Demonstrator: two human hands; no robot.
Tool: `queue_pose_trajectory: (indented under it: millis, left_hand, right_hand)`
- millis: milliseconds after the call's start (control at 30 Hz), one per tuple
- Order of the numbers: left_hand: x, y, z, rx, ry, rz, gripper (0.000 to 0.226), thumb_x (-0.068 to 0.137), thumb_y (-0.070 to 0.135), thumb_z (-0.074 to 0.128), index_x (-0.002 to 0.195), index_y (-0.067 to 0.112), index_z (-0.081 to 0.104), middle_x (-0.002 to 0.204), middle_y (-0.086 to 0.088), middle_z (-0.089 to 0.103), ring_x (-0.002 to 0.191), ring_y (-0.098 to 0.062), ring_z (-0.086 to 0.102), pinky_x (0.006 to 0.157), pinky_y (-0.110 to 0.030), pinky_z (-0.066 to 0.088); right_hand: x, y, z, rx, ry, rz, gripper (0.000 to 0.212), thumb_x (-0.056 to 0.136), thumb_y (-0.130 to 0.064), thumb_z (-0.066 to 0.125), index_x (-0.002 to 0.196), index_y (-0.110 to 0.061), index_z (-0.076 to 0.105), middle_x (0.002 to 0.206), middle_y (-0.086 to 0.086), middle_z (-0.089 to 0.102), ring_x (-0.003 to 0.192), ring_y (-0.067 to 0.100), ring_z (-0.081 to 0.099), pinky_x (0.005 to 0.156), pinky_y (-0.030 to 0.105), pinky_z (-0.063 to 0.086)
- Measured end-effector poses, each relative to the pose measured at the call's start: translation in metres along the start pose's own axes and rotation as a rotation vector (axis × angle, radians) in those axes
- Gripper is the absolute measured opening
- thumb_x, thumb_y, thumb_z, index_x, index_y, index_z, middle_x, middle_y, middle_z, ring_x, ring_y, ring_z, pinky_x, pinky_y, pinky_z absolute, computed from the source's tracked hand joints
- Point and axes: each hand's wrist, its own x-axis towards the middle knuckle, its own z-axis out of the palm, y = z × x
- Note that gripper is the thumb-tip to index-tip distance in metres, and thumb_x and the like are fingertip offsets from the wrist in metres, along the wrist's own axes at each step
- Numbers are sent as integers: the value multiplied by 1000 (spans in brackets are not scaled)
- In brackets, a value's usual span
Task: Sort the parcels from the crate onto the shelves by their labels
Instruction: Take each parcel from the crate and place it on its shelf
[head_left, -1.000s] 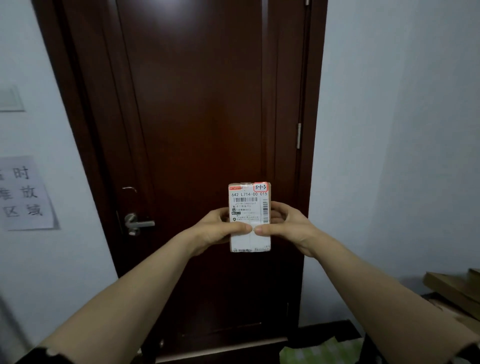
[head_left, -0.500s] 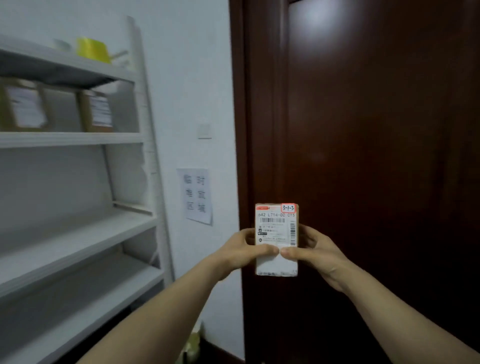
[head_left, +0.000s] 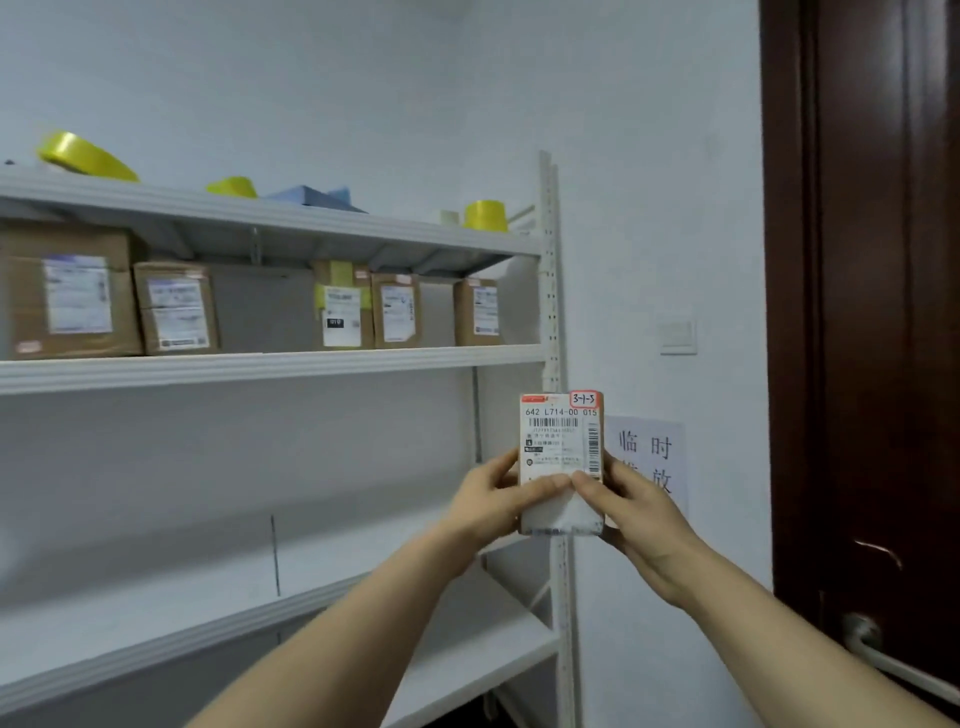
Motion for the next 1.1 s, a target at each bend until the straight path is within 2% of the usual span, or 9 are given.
queue_pose_trajectory:
  millis: [200,400,467,533,600,700,833,967,1100]
  left_hand:
    - [53,9,-77,96,79,87,42,83,14,70,117,35,57,108,2,70,97,-15,66,80,-29,57]
    - [122,1,-123,120,119,167,46,83,15,71,121,37,57,111,6,69,102,-13,66,81,-25,56]
    - [145,-5,-130,125,126,186,43,84,15,70,111,45,56,109,9,69,101,-11,66,76,-20,55]
    - [168,-10,-135,120,142,187,43,84,14,70,106,47,55,108,9,69,101,-11,65,78,-22,56]
    - [189,-14,-139,130,167,186,44,83,13,70,108,46,54,109,8,69,102,-12,65,84,-26,56]
    - [214,-19,-147,152,244,208,46,82,14,71,110,46,53,109,7,69,98,-9,66,82,-24,56]
    - [227,-21,-163,179,368,201,50,82,15,72,119,42,51,110,5,69,100,-11,66,82,-24,56]
    - [219,-16,-191,241,504,220,50,83,14,71,123,39,53,107,6,69,99,-10,66,77,-21,56]
    - [207,-10,-226,281,625,238,50,84,10,68,127,33,52,104,7,69,91,-4,66,69,-15,54]
  right_hand:
    - [92,15,57,113,-13,-26,27,94,-19,56,120,-25,61,108,-5,72,104,20,65,96,46,49]
    - [178,32,81,161,-14,-78,22,95,-18,54,114,-26,63,106,-3,72,108,25,64,97,50,47]
    - [202,40,80,176,-22,-83,22,95,-19,54,114,-27,63,106,-4,72,107,23,65,96,49,48]
    - [227,49,76,184,-45,-94,24,95,-19,54,116,-27,63,106,-4,72,104,20,66,92,43,52]
    - [253,57,72,187,-70,-108,23,94,-20,55,115,-25,64,105,-3,73,102,19,66,88,38,54]
    - [293,67,69,174,-132,-147,20,93,-20,56,110,-25,64,105,-2,73,101,16,67,91,36,53]
    - [334,78,83,189,-238,-161,22,92,-19,57,113,-21,63,105,0,73,99,15,68,86,31,54]
    - [361,83,120,168,-362,-189,24,91,-26,60,115,-27,63,110,-5,71,107,15,64,99,42,48]
    - [372,83,169,206,-448,-220,20,94,-22,56,108,-34,63,110,-6,70,108,12,64,100,42,47]
